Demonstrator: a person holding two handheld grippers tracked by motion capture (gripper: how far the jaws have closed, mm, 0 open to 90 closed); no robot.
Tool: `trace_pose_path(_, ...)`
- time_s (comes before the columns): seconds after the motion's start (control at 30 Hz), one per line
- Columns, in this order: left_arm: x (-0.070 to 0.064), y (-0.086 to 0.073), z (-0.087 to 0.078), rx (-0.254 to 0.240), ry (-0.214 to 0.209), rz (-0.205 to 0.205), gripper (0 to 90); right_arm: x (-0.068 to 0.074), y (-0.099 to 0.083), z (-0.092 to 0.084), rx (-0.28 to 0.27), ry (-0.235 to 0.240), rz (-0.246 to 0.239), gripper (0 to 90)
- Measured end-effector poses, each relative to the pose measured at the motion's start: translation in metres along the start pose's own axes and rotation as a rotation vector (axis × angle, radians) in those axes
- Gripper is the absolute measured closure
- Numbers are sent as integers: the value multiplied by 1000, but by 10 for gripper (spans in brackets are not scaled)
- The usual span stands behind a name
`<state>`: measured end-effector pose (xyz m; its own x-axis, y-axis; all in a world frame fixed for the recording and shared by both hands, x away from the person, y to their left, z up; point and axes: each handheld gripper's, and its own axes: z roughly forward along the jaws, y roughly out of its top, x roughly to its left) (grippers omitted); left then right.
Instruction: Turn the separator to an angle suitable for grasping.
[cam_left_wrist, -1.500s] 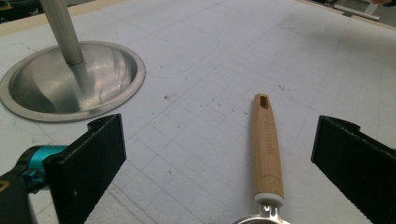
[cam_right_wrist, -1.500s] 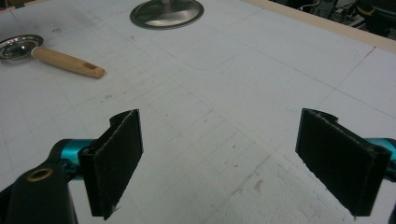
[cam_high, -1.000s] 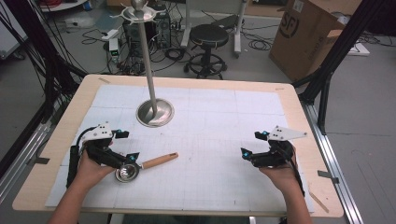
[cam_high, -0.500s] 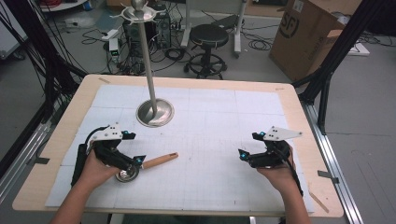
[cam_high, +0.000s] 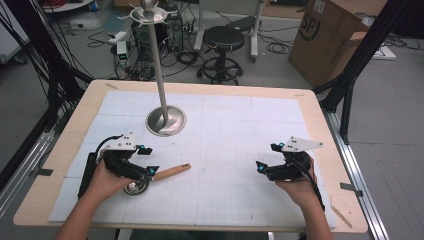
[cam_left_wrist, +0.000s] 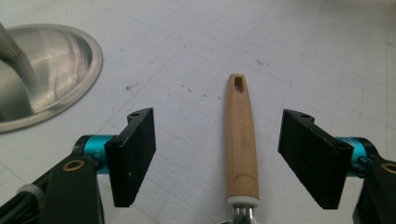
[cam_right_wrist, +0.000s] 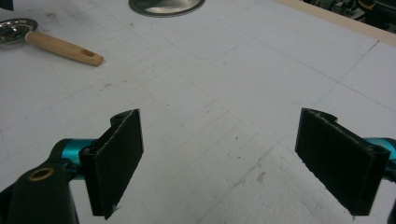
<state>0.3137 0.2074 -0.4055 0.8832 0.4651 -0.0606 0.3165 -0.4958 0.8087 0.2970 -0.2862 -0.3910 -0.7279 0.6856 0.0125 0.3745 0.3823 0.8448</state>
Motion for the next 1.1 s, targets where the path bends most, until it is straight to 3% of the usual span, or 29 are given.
trace_pose_path(0.27,-9,9,9,83,-16,45,330,0,-2,1,21,-5,-2,141)
trace_pose_path(0.63,-14,15,15,227,2,65,370,2,-2,3,35,-4,-8,141)
trace_pose_path(0.73,-15,15,17,242,3,65,384,3,-2,3,36,-5,-12,142)
trace_pose_path(0.77,-15,15,18,275,-20,74,401,3,-2,3,35,-4,-10,142)
trace_pose_path(1.0,-15,12,22,308,-21,52,458,2,-3,2,38,-7,-3,143)
trace_pose_path(1.1,-15,12,24,352,-18,63,488,2,-2,2,38,-5,-5,144)
